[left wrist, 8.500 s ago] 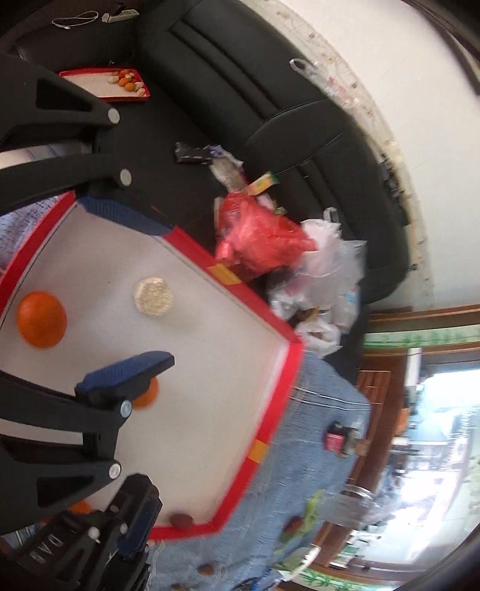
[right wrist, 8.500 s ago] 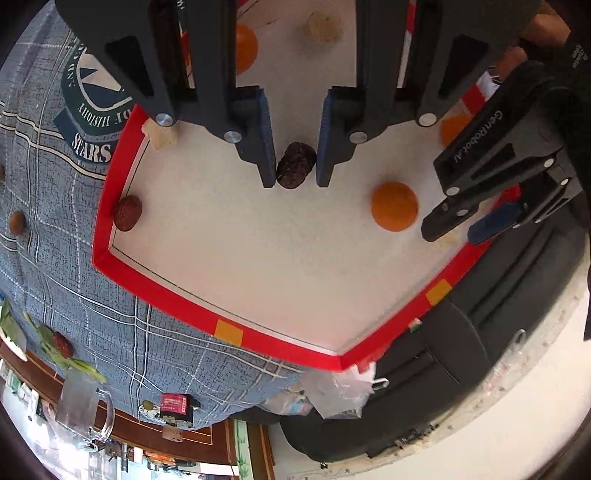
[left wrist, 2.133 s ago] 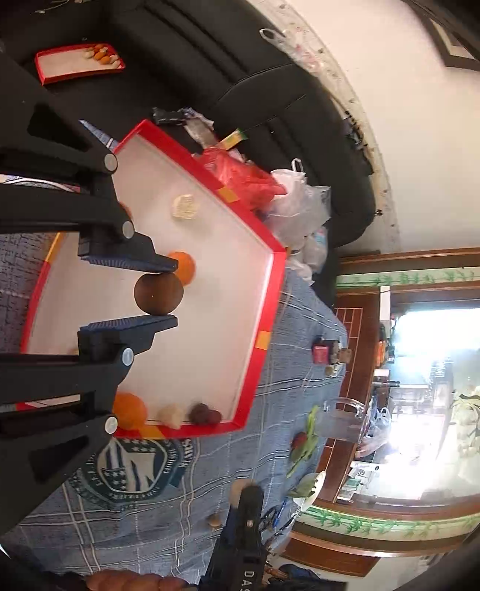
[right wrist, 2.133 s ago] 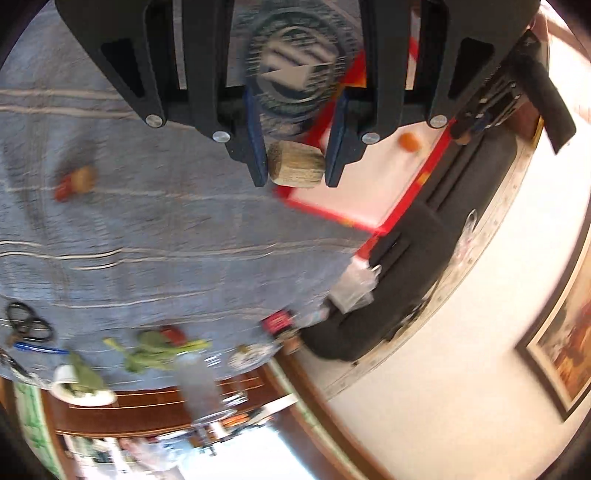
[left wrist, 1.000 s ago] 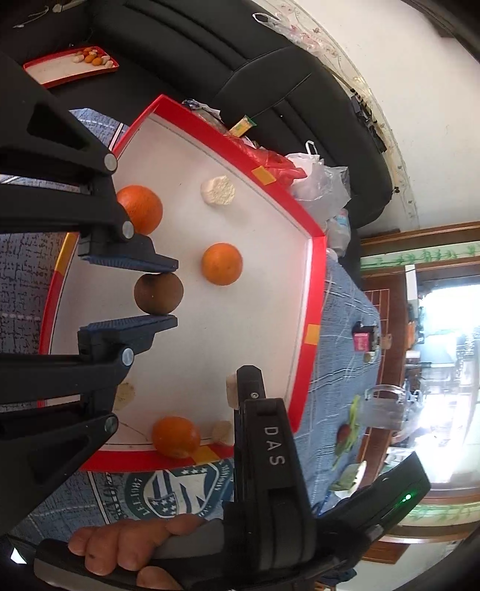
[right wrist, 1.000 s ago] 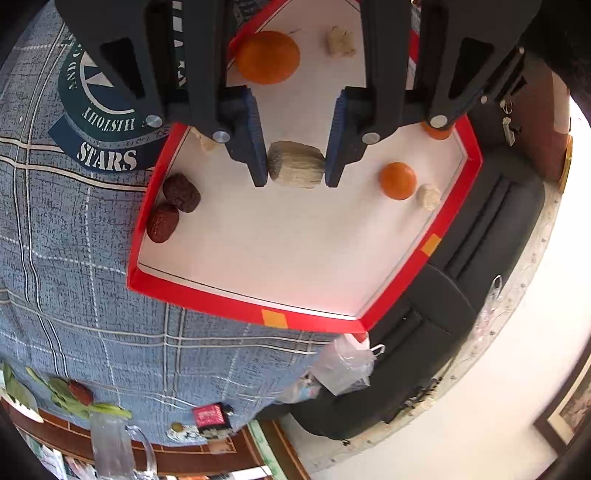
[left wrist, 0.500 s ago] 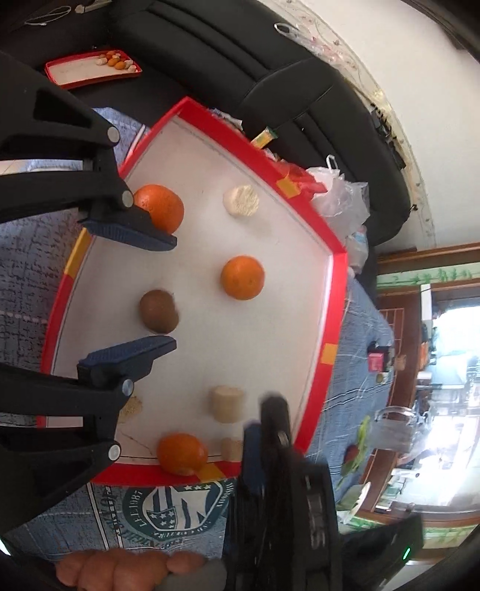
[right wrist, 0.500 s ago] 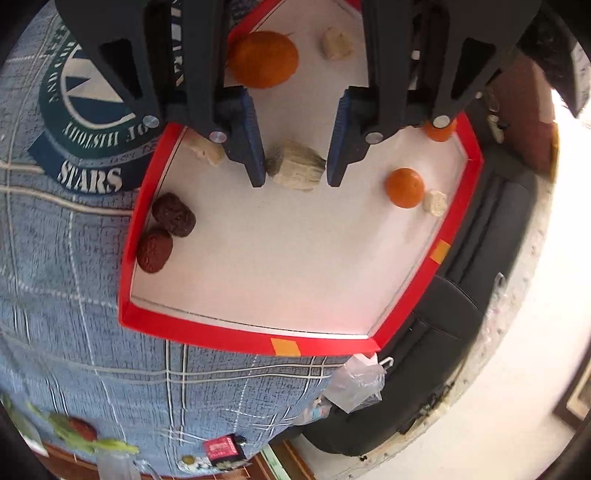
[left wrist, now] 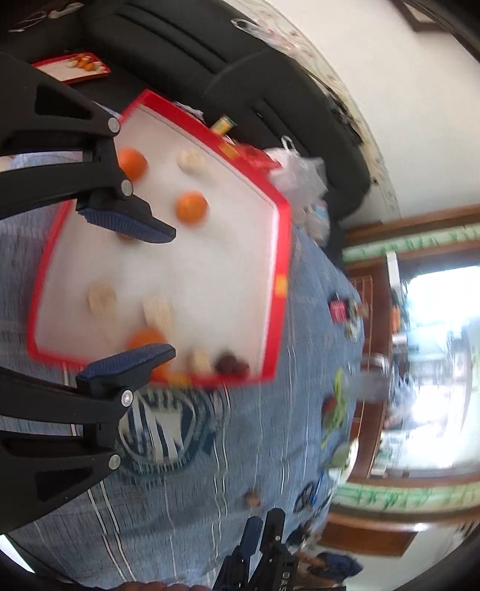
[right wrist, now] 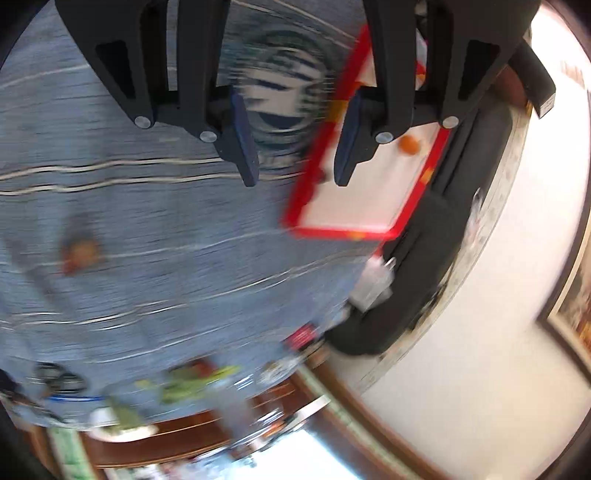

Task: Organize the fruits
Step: 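Move both open tools back toward the remaining red date and small fruit, then grasp the red date with the right tool while the left tool grasps the small brown fruit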

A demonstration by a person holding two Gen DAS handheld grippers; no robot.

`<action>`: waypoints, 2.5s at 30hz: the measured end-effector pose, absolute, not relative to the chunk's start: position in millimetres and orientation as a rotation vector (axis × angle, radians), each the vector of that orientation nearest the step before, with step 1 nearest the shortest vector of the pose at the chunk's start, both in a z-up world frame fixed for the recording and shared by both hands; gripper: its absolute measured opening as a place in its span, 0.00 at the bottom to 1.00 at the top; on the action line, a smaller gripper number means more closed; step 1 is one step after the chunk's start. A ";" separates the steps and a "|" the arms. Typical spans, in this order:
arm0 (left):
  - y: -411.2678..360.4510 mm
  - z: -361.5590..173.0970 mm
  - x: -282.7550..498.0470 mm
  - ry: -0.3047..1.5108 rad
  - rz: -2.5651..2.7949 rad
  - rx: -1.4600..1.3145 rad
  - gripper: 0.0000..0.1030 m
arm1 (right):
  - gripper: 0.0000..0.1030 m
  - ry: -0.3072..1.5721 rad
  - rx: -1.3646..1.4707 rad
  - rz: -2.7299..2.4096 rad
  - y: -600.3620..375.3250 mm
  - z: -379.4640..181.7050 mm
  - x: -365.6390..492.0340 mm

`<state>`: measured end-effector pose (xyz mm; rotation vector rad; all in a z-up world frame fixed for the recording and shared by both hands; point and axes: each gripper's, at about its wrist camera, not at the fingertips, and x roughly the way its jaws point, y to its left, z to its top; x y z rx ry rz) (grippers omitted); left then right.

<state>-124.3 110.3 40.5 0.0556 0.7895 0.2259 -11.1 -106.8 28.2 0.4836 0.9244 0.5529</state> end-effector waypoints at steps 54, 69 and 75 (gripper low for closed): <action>-37.6 -12.6 69.1 0.897 -0.039 0.159 0.55 | 0.43 0.983 0.717 0.399 -236.8 -9.9 59.5; -34.8 -15.5 71.1 0.897 -0.080 0.139 0.56 | 0.27 1.095 0.491 0.246 -194.5 -28.7 95.3; -41.5 -15.4 72.9 0.898 -0.082 0.146 0.56 | 0.18 1.055 0.373 0.238 -185.3 -27.0 95.8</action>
